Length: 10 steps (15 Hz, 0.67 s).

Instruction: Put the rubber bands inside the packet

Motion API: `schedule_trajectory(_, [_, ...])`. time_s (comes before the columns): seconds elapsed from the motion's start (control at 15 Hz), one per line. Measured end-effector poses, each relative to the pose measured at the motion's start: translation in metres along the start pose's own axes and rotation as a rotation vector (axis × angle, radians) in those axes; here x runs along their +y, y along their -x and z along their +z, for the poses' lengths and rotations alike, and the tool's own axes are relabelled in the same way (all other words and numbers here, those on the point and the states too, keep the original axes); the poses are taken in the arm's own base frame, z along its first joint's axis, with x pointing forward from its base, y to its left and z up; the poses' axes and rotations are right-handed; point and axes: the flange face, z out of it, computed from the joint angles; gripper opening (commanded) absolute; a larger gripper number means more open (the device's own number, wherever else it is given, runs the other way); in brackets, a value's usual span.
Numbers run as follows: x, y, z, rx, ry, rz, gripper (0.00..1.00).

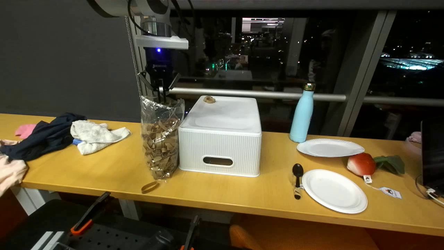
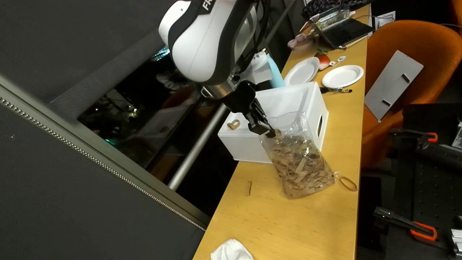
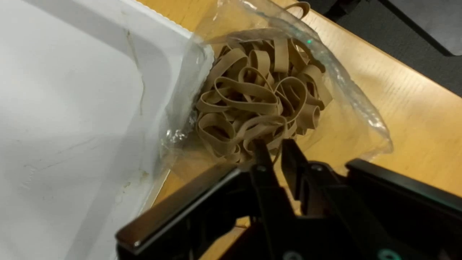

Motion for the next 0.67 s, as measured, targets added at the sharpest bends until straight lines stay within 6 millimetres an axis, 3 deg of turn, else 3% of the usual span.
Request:
schedule_trajectory(0.2, [-0.002, 0.0, -0.004, 0.004, 0.0, -0.001, 0.69])
schedule_trajectory(0.47, [-0.009, 0.005, -0.031, 0.032, 0.02, 0.0, 0.98])
schedule_trajectory(0.67, [-0.013, 0.016, -0.059, 0.049, 0.037, 0.022, 1.0])
